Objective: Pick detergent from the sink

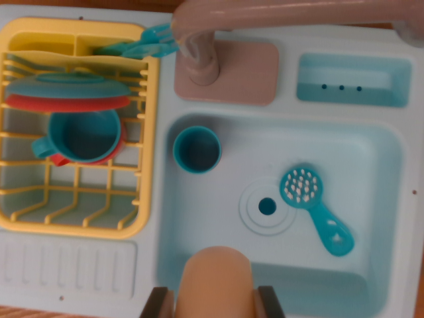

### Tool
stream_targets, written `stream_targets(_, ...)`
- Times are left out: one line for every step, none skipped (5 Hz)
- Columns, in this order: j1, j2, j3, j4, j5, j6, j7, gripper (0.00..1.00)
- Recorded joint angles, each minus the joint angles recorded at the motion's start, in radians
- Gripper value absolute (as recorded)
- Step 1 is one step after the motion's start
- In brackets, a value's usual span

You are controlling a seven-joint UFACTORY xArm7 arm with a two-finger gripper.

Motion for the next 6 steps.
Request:
stream_targets(0.0, 0.0, 0.0, 0.0, 0.0, 0.0, 0.0, 1.0)
stream_targets(-0.0001, -0.009, 0.0, 0.023, -0.0012, 0.032, 0.002, 1.0)
stream_targets(-0.0001, -0.009, 0.0, 0.023, -0.0012, 0.032, 0.002, 1.0)
stream_targets(-0.0001, -0.016, 0.0, 0.044, -0.0023, 0.06, 0.003, 1.0)
stream_targets(-0.0001, -0.016, 0.0, 0.044, -0.0023, 0.06, 0.003, 1.0)
stream_targets(-0.0002, -0.022, 0.0, 0.06, -0.0031, 0.082, 0.005, 1.0)
